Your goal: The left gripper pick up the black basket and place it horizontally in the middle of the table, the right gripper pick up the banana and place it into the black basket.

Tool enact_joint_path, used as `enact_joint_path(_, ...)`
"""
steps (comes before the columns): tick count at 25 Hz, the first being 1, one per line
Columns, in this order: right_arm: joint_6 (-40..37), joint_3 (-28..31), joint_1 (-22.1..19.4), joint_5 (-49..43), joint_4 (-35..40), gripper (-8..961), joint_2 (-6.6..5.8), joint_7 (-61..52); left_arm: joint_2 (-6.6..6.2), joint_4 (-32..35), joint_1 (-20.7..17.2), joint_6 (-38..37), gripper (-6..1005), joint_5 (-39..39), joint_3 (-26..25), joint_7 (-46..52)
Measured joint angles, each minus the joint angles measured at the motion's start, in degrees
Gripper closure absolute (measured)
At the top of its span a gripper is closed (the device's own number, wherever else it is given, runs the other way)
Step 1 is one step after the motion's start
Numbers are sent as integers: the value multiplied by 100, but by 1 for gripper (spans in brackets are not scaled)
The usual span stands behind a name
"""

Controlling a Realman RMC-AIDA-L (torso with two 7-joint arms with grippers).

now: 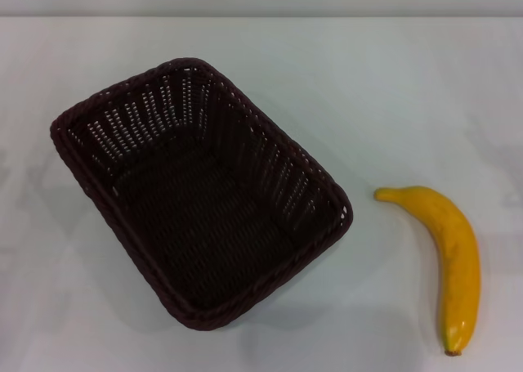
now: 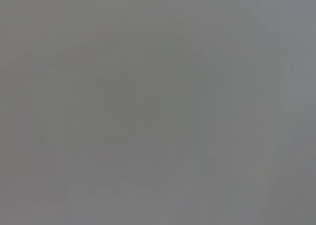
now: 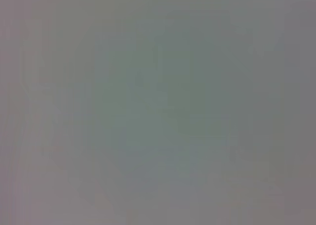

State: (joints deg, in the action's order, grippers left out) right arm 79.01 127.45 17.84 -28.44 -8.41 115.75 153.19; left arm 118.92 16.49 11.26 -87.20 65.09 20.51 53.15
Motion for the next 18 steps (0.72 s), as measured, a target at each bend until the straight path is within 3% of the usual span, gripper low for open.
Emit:
enact_joint_path(9,2,-9,-7,-31,9,109,2,-76,-47,41,-11,19,124,93,15,216)
enact_joint_path(18,19,-10,-30,-40,9,108,-3,-193,-59,549,-77,16,124,449,15,739)
